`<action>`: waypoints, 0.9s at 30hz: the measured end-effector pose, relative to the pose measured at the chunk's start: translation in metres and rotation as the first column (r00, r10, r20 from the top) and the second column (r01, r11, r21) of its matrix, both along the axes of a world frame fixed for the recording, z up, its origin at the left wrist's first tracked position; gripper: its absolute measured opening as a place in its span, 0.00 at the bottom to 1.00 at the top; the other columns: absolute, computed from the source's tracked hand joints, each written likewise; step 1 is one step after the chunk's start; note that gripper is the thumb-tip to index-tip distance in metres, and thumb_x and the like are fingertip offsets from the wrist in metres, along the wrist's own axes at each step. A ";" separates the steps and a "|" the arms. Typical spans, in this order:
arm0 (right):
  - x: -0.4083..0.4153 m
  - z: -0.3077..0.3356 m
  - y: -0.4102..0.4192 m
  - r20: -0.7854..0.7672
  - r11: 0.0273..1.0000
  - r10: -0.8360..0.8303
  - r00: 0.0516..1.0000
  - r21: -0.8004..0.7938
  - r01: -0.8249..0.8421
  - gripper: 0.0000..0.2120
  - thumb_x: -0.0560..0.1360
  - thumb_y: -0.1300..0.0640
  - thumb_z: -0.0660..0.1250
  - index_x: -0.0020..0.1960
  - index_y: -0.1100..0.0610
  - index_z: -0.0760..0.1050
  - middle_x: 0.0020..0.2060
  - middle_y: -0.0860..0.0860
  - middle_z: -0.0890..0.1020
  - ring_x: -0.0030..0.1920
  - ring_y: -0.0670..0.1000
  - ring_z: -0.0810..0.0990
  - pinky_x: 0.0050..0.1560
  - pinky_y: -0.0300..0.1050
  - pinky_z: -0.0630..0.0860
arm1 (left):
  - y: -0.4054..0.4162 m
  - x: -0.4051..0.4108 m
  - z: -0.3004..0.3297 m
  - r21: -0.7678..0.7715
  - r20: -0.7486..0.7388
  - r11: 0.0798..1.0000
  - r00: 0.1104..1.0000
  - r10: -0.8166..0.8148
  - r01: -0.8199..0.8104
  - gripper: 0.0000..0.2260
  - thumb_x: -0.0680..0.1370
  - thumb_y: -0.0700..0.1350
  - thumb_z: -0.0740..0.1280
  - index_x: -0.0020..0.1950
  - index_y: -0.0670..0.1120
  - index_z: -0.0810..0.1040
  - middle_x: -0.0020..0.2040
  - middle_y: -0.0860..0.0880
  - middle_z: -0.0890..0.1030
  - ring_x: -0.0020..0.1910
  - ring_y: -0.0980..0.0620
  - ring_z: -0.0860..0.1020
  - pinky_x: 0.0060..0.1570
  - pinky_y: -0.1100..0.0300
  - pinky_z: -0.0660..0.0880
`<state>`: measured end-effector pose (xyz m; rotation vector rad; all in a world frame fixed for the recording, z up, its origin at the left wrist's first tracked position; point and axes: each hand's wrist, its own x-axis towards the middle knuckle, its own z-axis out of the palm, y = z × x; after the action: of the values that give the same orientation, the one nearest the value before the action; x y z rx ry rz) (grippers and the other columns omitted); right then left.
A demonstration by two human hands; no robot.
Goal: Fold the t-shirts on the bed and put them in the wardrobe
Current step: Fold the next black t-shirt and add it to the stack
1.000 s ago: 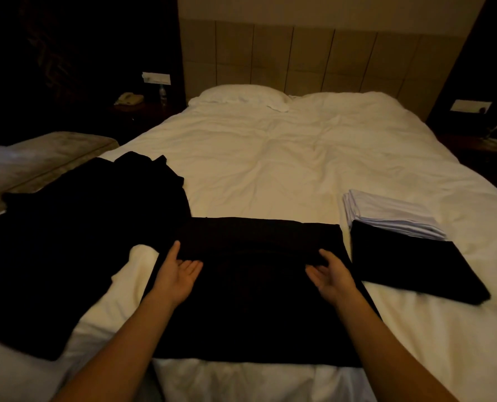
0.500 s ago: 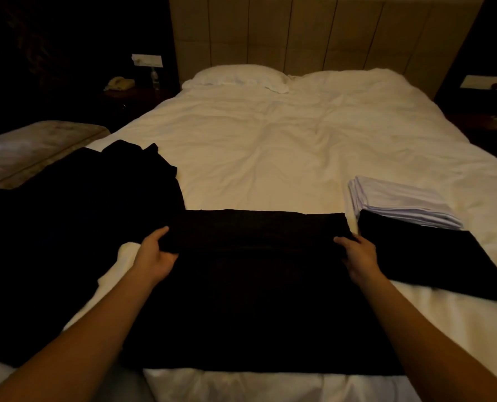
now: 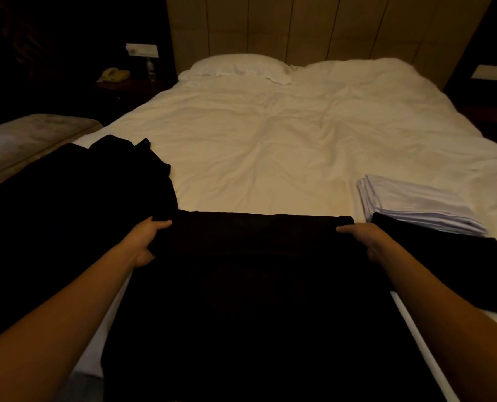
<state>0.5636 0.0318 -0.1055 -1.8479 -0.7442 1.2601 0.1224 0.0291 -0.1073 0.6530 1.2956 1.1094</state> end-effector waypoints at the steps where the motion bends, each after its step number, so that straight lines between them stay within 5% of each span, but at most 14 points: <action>1: 0.001 -0.002 0.001 0.015 1.000 0.004 1.000 0.014 -0.005 0.14 0.77 0.62 0.68 0.61 0.65 0.75 0.46 0.61 0.82 0.44 0.60 0.81 0.40 0.50 0.77 | 0.001 -0.001 -0.001 0.030 0.003 0.999 1.000 0.011 -0.011 0.16 0.82 0.37 0.61 0.68 0.48 0.73 0.59 0.43 0.79 0.54 0.44 0.79 0.50 0.50 0.76; 9: 0.006 -0.019 -0.005 0.084 0.980 -0.089 0.992 0.184 0.073 0.26 0.80 0.67 0.61 0.77 0.56 0.63 0.69 0.58 0.72 0.63 0.61 0.76 0.53 0.48 0.75 | -0.014 -0.008 -0.006 0.133 -0.097 0.991 0.995 0.005 0.008 0.26 0.82 0.34 0.59 0.76 0.56 0.64 0.63 0.49 0.75 0.55 0.49 0.77 0.53 0.52 0.75; 16: -0.010 -0.007 -0.031 0.352 0.979 -0.023 0.936 0.197 -0.050 0.34 0.78 0.61 0.66 0.79 0.54 0.55 0.72 0.59 0.68 0.68 0.61 0.72 0.61 0.50 0.72 | -0.030 -0.007 -0.007 0.184 -0.392 0.982 0.913 0.109 -0.039 0.32 0.79 0.36 0.67 0.79 0.52 0.58 0.68 0.46 0.73 0.59 0.47 0.75 0.57 0.52 0.75; 19: -0.020 -0.002 -0.046 0.531 0.980 0.000 0.847 0.169 -0.106 0.28 0.77 0.62 0.67 0.75 0.61 0.63 0.66 0.63 0.74 0.63 0.63 0.75 0.60 0.50 0.72 | -0.047 -0.001 -0.006 0.272 -0.686 0.962 0.702 0.191 0.004 0.33 0.78 0.39 0.69 0.79 0.47 0.58 0.67 0.40 0.73 0.62 0.42 0.75 0.59 0.52 0.73; 22: -0.035 -0.001 -0.062 0.813 0.977 -0.014 0.581 0.136 -0.166 0.28 0.76 0.61 0.67 0.73 0.63 0.65 0.66 0.64 0.70 0.64 0.65 0.71 0.61 0.55 0.72 | -0.060 0.009 -0.014 0.321 -0.938 0.922 0.209 0.277 0.217 0.30 0.78 0.46 0.70 0.77 0.45 0.63 0.69 0.39 0.70 0.67 0.38 0.69 0.64 0.45 0.70; 24: -0.046 -0.004 -0.069 0.929 0.928 -0.027 0.369 0.161 -0.336 0.27 0.76 0.55 0.67 0.73 0.60 0.67 0.67 0.62 0.71 0.66 0.63 0.70 0.64 0.55 0.70 | -0.063 0.018 -0.018 0.301 -0.954 0.861 0.125 0.273 0.409 0.27 0.79 0.50 0.67 0.76 0.45 0.66 0.71 0.40 0.70 0.70 0.40 0.68 0.68 0.46 0.66; 27: -0.056 -0.015 -0.074 0.895 0.813 0.261 0.361 -0.002 -0.583 0.26 0.82 0.47 0.59 0.77 0.55 0.63 0.75 0.57 0.65 0.75 0.57 0.61 0.74 0.51 0.60 | -0.067 0.034 -0.021 0.062 -0.997 0.760 0.069 0.022 0.647 0.33 0.79 0.68 0.50 0.79 0.53 0.59 0.78 0.47 0.62 0.77 0.47 0.58 0.75 0.51 0.54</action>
<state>0.5073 -0.0419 -0.1210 -2.0009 -1.9991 0.2568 0.1563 -0.0380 -0.1282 2.3442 1.7410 0.4540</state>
